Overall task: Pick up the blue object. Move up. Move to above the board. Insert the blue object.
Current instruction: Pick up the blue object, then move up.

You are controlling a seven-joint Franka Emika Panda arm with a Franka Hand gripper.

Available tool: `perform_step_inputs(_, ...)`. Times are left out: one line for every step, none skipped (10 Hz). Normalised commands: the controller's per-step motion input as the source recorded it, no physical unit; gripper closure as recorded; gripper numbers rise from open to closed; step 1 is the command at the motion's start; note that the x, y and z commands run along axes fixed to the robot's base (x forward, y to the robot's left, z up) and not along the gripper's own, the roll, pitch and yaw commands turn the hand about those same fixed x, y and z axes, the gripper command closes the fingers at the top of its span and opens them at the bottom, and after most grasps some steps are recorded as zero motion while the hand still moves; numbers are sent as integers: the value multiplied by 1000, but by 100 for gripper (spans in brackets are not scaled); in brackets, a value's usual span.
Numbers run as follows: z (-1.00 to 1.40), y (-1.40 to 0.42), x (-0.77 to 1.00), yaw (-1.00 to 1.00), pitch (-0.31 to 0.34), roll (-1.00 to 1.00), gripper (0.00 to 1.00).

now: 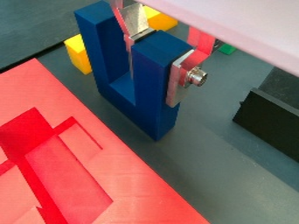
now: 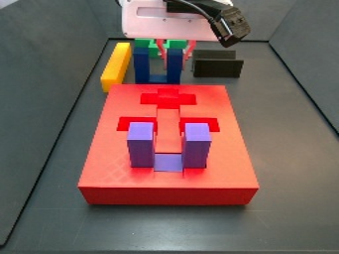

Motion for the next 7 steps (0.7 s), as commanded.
perform_step_inputs(0,0,0,0,0,0,100)
perform_step_inputs(0,0,0,0,0,0,100)
perform_step_inputs(0,0,0,0,0,0,100)
perform_step_inputs(0,0,0,0,0,0,100)
perform_step_inputs(0,0,0,0,0,0,100)
perform_step_inputs(0,0,0,0,0,0,100)
perform_step_inputs(833,0,0,0,0,0,100)
